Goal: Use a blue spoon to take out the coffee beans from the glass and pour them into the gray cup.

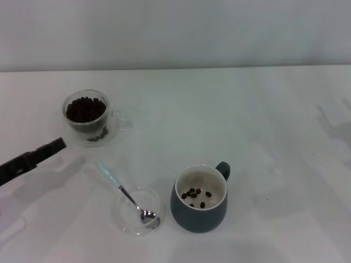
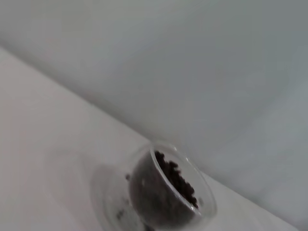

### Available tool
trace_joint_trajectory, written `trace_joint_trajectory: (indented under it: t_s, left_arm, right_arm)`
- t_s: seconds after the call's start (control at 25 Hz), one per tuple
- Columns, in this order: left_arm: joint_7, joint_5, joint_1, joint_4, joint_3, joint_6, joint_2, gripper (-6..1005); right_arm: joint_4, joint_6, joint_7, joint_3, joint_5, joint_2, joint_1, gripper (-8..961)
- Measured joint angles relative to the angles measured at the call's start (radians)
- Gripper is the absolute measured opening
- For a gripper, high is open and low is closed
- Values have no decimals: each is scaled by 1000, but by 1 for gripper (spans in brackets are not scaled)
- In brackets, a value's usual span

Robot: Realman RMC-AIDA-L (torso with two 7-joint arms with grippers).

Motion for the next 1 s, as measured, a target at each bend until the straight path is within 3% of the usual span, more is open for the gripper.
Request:
trace_joint_trajectory:
  t_s: [0.2, 0.4, 0.56, 0.76, 1.0]
  left_arm:
    - [102, -26, 86, 127, -5, 35, -14, 666]
    - [300, -135, 154, 143, -64, 98, -16, 667]
    - [503, -256, 222, 136, -109, 128, -17, 667]
    - [653, -321, 245, 105, -159, 132, -19, 659]
    - [902, -474, 244, -22, -211, 141, -19, 656]
  right_arm:
    - [1, -35, 0, 0, -1, 0, 0, 727]
    - [9, -69, 0, -6, -7, 1, -9, 726]
    - [34, -106, 1, -29, -9, 3, -20, 726]
    - [73, -172, 6, -105, -9, 5, -37, 727]
    - [100, -259, 23, -193, -9, 6, -38, 727]
